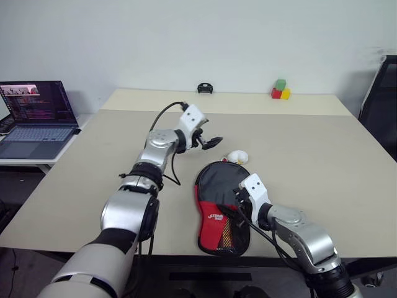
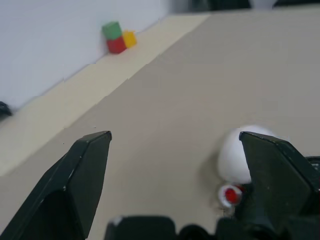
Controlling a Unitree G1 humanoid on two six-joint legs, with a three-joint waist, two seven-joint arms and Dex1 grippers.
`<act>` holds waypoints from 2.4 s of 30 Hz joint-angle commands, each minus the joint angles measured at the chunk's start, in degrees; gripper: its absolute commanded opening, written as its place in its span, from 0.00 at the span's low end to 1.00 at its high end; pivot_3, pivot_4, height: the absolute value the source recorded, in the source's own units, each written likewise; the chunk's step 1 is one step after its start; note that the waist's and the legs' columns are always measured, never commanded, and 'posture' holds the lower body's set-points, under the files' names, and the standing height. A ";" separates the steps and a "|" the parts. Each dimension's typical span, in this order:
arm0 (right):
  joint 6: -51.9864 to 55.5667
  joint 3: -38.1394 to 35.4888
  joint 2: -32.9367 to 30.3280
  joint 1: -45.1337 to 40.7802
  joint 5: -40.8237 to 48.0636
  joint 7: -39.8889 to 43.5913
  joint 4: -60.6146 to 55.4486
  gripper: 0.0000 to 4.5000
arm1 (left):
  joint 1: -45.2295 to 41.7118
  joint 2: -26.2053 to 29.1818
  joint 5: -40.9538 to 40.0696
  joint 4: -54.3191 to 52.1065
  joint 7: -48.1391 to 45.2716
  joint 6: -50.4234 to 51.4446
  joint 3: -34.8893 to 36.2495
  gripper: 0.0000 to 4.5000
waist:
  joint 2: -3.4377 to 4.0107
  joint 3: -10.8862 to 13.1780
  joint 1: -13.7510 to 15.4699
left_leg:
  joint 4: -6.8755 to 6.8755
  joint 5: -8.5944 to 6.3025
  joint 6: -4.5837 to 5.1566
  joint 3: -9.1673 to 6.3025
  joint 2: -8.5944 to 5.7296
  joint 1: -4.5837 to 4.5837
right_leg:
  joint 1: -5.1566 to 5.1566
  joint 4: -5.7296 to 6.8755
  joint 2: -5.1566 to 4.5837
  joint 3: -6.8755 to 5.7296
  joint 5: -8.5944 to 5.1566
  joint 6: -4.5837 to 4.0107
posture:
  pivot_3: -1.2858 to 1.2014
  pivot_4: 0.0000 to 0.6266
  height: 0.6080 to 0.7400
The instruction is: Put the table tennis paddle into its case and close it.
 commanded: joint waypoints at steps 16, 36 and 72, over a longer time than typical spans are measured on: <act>18.24 -22.60 -12.36 -8.13 26.39 8.18 -10.32 1.00 | 28.97 6.54 -11.27 -55.01 -3.10 26.82 -8.81 0.99 | 0.20 0.43 0.31 | -0.02 -0.03 -0.03 -0.08 -0.02 -0.11 | -0.08 -0.07 -0.31 0.07 -0.03 -0.09 | 0.52 0.24 1.00; -0.34 -13.28 -9.02 -28.93 12.90 4.42 22.54 1.00 | 28.13 -0.15 -4.71 -33.73 1.70 13.54 -15.19 0.99 | 0.33 0.49 -0.29 | -0.02 -0.04 0.00 0.06 -0.02 -0.19 | -0.18 -0.08 -0.29 0.18 -0.05 -0.12 | 0.52 0.24 1.00; -37.12 -11.50 5.23 -49.95 -8.06 6.33 83.94 0.38 | 32.33 0.91 -3.21 -39.67 4.41 16.48 -16.23 1.00 | 0.49 0.59 -0.24 | -0.07 -0.03 -0.01 0.20 -0.02 -0.03 | -0.19 0.08 -0.31 0.35 -0.05 -0.14 | 0.52 0.24 1.00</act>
